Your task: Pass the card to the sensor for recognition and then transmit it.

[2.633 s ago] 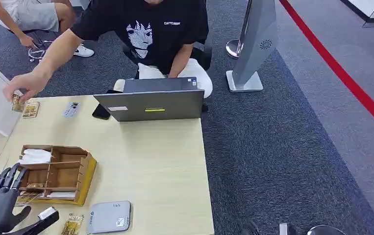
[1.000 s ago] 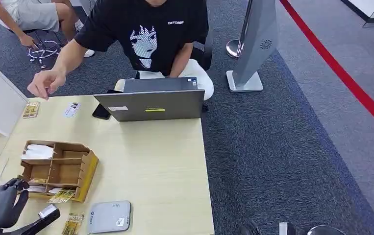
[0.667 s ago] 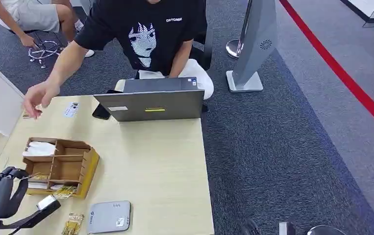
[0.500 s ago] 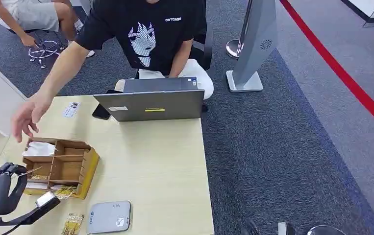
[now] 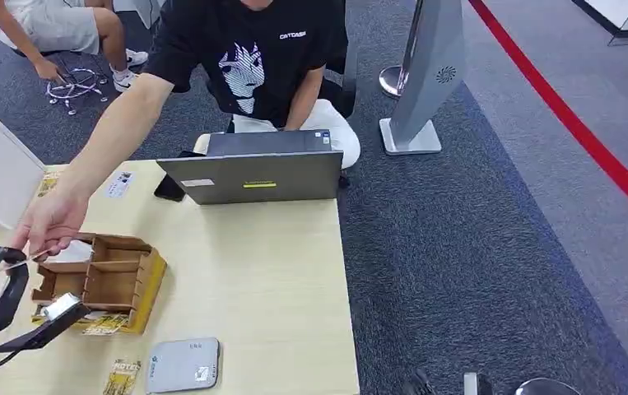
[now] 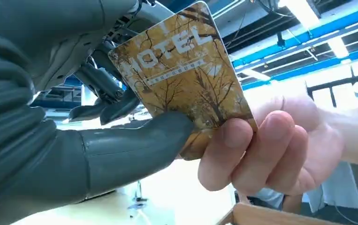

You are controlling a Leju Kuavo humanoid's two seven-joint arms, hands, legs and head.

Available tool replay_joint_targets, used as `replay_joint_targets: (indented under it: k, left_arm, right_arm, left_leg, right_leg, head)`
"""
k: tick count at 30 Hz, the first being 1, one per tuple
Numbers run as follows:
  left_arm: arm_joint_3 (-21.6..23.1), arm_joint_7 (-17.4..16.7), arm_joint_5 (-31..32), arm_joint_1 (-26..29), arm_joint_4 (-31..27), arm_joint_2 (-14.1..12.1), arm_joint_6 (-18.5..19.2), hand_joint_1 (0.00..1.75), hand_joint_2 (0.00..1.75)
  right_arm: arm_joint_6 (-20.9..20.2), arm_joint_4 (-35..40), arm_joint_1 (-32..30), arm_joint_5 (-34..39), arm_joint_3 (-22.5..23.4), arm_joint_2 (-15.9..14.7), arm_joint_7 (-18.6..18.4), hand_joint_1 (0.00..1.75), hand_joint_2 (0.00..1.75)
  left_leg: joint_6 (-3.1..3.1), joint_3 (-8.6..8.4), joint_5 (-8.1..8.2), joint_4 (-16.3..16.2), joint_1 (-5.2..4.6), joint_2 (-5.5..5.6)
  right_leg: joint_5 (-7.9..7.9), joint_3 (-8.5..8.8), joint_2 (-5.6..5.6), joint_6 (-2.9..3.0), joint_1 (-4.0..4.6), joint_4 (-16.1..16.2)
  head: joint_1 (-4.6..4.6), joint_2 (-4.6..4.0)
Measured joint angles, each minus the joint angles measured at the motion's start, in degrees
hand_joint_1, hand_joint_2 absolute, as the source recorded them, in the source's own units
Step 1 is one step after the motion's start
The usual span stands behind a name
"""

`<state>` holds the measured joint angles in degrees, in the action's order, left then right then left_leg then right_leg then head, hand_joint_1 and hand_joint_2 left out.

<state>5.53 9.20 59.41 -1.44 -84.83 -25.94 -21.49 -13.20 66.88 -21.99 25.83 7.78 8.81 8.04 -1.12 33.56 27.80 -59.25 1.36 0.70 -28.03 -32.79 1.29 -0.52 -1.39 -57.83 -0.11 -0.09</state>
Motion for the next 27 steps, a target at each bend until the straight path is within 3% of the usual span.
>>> replay_joint_targets:
  k: [11, 12, 13, 27]
  left_arm:
    - [0.02, -1.99, 1.73, -2.91, 1.77, -0.77, 3.19, 1.69, 1.75]
    - [0.02, -2.14, 1.86, -3.0, 1.79, -0.76, 3.39, 0.31, 1.75]
    - [0.02, -2.23, 1.88, -3.05, 1.79, -0.77, 3.43, 0.0, 1.75]
    - [-0.02, -2.49, 0.7, -1.03, 1.51, -0.68, 2.97, 0.0, 1.75]
  right_arm:
    - [1.05, -0.13, -0.04, 1.95, -2.08, -1.12, 0.26, 0.0, 1.75]
    - [1.09, -0.18, -0.04, 2.01, -2.21, -1.25, 0.3, 0.0, 1.75]
    - [1.16, -0.22, -0.05, 2.06, -2.32, -1.31, 0.35, 0.0, 1.75]
    - [2.08, -0.35, -0.26, 3.91, -3.72, -2.27, 1.12, 0.0, 1.75]
  left_leg:
    - [0.0, -0.01, 0.01, 0.0, 0.0, -0.16]
    - [0.0, -0.01, 0.01, 0.0, 0.0, -0.17]
    - [-0.01, -0.01, 0.01, 0.0, 0.0, -0.19]
    - [-0.03, 0.01, 0.03, 0.0, 0.0, -0.1]
  right_leg:
    - [0.01, -0.04, 0.19, 0.01, 0.0, -0.01]
    - [0.01, -0.05, 0.22, 0.01, 0.0, -0.01]
    - [0.01, -0.06, 0.24, 0.01, 0.0, -0.01]
    - [-0.01, -0.05, 0.16, 0.0, 0.0, 0.0]
  head:
    - [0.0, 0.0]
    - [0.02, 0.0]
    - [0.02, 0.0]
    - [0.02, 0.0]
